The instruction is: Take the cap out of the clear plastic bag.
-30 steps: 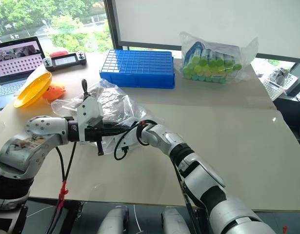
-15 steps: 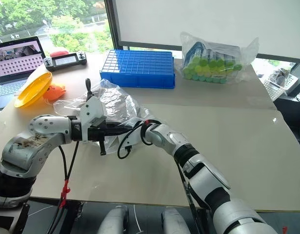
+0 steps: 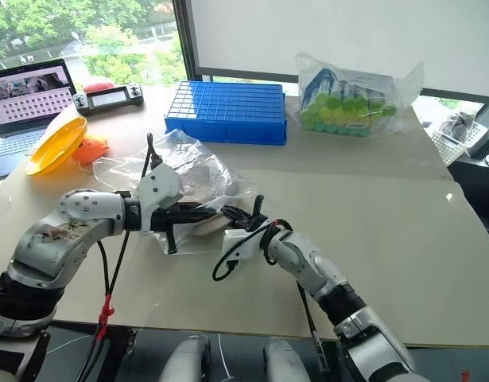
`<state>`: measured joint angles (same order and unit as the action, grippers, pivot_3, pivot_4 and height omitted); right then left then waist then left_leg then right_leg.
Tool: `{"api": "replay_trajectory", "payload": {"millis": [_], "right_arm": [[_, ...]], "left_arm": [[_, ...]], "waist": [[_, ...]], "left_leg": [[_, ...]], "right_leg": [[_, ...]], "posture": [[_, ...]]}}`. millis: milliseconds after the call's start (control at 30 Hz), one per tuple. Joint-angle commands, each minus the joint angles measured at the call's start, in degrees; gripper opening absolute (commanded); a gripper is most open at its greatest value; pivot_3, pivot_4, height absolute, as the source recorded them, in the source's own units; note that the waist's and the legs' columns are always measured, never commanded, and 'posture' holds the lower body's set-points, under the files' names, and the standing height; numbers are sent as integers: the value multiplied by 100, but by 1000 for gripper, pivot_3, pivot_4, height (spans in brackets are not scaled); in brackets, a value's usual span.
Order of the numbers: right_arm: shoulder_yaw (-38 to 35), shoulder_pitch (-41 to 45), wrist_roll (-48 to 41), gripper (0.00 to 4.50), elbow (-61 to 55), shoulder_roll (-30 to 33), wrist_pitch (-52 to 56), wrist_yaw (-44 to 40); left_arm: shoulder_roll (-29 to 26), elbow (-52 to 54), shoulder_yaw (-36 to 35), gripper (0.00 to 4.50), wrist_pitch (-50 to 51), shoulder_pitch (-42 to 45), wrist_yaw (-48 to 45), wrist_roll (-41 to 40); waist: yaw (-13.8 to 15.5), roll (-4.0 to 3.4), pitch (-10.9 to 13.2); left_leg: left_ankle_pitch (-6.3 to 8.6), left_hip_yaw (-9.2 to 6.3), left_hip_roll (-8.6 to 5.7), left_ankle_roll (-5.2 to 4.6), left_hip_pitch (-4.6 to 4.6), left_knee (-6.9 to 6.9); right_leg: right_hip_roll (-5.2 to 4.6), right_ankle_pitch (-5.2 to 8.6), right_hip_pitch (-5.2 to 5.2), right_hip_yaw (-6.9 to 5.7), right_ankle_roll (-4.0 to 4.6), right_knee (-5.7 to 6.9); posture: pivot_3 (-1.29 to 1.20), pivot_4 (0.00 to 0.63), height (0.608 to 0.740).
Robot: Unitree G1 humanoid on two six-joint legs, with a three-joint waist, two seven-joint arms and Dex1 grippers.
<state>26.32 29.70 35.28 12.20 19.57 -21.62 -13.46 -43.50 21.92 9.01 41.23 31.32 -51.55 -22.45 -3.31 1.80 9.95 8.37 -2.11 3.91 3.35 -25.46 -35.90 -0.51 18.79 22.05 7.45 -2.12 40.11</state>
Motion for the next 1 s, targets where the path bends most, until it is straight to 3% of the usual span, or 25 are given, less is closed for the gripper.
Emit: {"api": "replay_trajectory", "payload": {"millis": [33,133,300,400,533,667,767,867,1000], "right_arm": [[-101,-478,-550,22,-774,-63,563,-716],[-108,-639,-616,22,-1116,-87,665,-890],[-364,-1373,-1500,22,-2144,168,739,-1465],[-837,-1845,-2818,22,-3297,356,1927,-2213],[-2022,-1989,-4994,22,-4664,750,3969,-2758],[-4152,-1844,-7853,22,-5037,1882,5572,-3271],[-5321,-1854,-9358,22,-4679,2583,6176,-3535],[-5999,-1732,-10545,22,-4338,2883,6470,-3481],[-6028,-606,-10176,22,-3457,2664,5909,-2513]], "left_arm": [[-68,-47,-7,0,-299,-9,-103,152],[-102,-51,-70,0,-381,-91,-185,161],[-85,-238,-40,0,-676,-180,-290,293],[-93,-379,-31,0,-866,-235,-342,372],[-123,-590,-9,0,-1222,-324,-366,509],[-208,-1056,128,0,-2066,-486,-570,908],[-260,-1490,269,0,-2936,-558,-750,1300],[-224,-2026,351,0,-4014,-575,-835,1685],[-203,-3426,829,0,-6951,-250,-873,2653]], "waist": [[-4,1,-1],[-15,1,-1],[5,1,-1],[60,2,-1],[87,2,-1],[89,-9,6],[94,-6,10],[82,-5,10],[49,-7,11]], "left_leg": [[-1,-1,1,1,4,2],[-1,0,1,1,7,2],[-1,-1,1,1,3,6],[-1,-1,0,1,0,3],[-1,-1,2,1,6,0],[-1,-2,1,1,17,4],[0,-3,1,0,16,12],[1,-5,1,-2,15,17],[0,4,1,-3,18,10]], "right_leg": [[0,0,-4,-2,0,0],[1,1,-6,-2,-1,-1],[0,3,-4,-3,-1,-5],[-1,3,-5,-3,-1,-6],[-1,12,-18,-5,-17,-6],[-2,16,-33,-8,-22,-17],[-5,9,-37,-13,-8,-32],[-5,8,-37,-14,-3,-40],[-5,3,-38,0,4,-47]], "posture": [[0,150,713],[0,150,713],[0,150,713],[0,150,713],[0,150,713],[0,150,713],[0,150,713],[0,150,713],[0,150,713]]}}
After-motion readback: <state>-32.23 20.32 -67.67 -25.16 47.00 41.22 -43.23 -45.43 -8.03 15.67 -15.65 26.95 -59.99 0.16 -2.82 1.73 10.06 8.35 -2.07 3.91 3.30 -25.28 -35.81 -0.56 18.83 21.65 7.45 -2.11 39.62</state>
